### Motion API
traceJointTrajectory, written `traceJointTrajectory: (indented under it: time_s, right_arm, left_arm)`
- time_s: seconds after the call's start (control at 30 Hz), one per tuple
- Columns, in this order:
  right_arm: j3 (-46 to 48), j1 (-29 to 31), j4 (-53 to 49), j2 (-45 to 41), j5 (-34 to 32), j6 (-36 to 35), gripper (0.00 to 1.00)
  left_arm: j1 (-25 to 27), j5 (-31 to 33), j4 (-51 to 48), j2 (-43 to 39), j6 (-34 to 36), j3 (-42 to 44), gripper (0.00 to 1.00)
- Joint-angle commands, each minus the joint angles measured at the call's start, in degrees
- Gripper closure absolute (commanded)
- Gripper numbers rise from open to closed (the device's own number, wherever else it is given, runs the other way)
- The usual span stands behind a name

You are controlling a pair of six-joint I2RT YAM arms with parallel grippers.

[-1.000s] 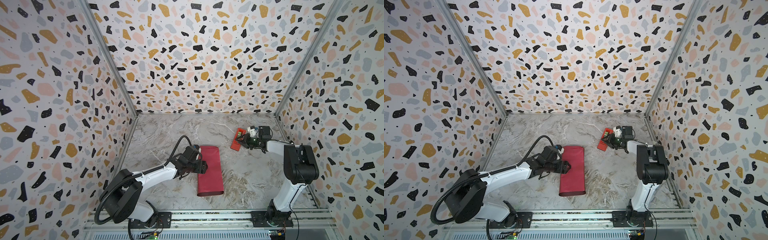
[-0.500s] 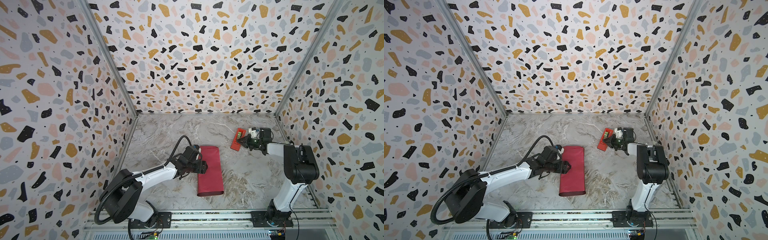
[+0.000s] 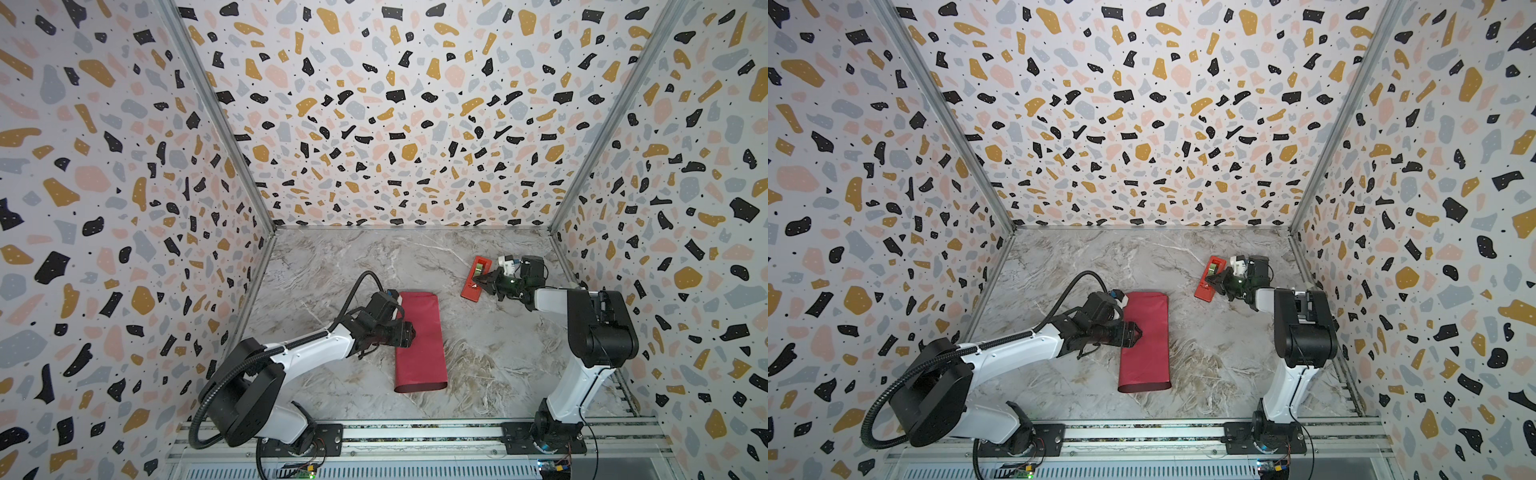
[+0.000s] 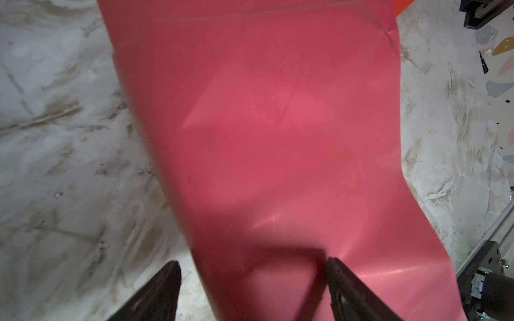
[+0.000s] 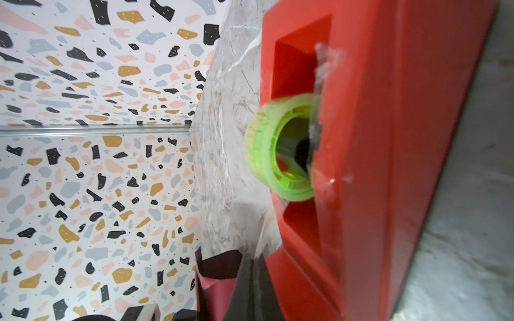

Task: Wrap the gift box in paper
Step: 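Pull a strip of clear tape from the dispenser with the right gripper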

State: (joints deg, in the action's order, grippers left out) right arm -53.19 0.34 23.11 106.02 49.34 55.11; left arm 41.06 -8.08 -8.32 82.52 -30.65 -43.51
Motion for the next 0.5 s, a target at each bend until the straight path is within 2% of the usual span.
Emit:
traceJointTrajectory:
  time_s: [0.0, 0.47]
  right_arm:
    - [0.5, 0.2, 6.4, -2.4, 4.8, 4.8, 1.0]
    - [4.4, 1.0, 10.7, -5.5, 6.7, 8.7, 1.0]
  left_arm:
    - [0.3, 4.7, -8.9, 2.8, 2.1, 2.3, 0.18]
    - [0.3, 5.0, -8.9, 2.7, 2.2, 2.4, 0.18]
